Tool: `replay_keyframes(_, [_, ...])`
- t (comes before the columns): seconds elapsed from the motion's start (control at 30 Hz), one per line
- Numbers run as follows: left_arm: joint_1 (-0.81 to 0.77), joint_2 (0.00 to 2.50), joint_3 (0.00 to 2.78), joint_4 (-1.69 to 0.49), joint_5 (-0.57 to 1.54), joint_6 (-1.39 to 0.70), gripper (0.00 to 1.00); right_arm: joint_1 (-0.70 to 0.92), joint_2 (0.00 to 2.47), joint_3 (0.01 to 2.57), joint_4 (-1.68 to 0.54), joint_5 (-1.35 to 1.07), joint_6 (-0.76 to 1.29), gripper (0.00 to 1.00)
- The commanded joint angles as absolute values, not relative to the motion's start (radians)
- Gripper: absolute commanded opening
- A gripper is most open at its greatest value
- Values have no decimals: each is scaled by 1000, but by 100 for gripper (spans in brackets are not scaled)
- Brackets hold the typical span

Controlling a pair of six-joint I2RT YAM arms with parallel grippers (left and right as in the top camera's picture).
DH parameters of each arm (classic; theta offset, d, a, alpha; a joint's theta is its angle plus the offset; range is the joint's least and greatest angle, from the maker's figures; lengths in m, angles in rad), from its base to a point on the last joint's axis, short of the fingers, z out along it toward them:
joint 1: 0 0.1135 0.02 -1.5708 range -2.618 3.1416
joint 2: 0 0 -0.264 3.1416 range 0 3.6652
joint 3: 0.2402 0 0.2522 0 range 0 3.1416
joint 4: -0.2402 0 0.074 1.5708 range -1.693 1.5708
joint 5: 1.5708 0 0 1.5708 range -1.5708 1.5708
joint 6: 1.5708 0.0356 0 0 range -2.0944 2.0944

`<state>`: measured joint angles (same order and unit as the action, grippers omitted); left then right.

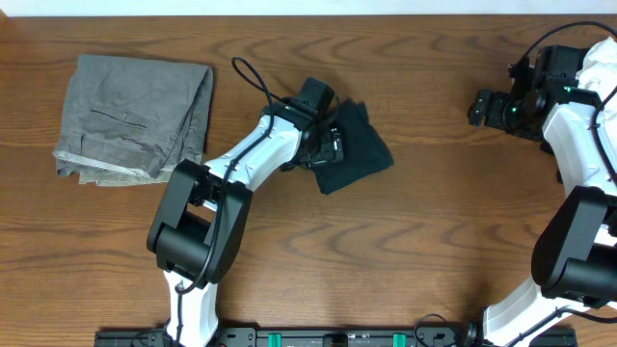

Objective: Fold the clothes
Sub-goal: 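Press the left gripper on the black bundle to flatten it, then grasp the black bundle with the left gripper and carry it leftward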

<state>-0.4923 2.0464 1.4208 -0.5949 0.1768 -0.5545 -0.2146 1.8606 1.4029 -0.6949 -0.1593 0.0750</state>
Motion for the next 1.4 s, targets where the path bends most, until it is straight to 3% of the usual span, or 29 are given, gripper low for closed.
replay_keyframes(0.0, [-495, 2090, 1408, -596, 165, -579, 90, -216, 1868, 1405, -696, -154, 73, 99])
replay_keyframes(0.13, [-495, 2106, 1408, -596, 165, -578, 78, -216, 1868, 1405, -696, -154, 73, 99])
replay_keyframes(0.4, [-495, 2106, 1408, -593, 165, -577, 71, -216, 1868, 1405, -696, -154, 73, 99])
replay_keyframes(0.53, [-495, 2106, 1408, -566, 165, -536, 55, -216, 1868, 1405, -696, -154, 73, 99])
replay_keyframes(0.73, [-495, 2106, 1408, -521, 165, -490, 53, -216, 1868, 1405, -696, -154, 73, 99])
replay_keyframes(0.87, [-495, 2106, 1408, -509, 165, -459, 43, -216, 1868, 1405, -696, -154, 73, 99])
replay_keyframes(1.07, [-495, 2106, 1409, -487, 165, -383, 24, -216, 1868, 1405, -696, -154, 73, 99])
replay_keyframes(1.17, [-495, 2106, 1413, -484, 165, -351, 6, -216, 1868, 1405, -696, -154, 73, 99])
replay_keyframes(1.37, [-495, 2088, 1444, -492, 165, -245, 6, -216, 1868, 1405, -696, -154, 73, 99])
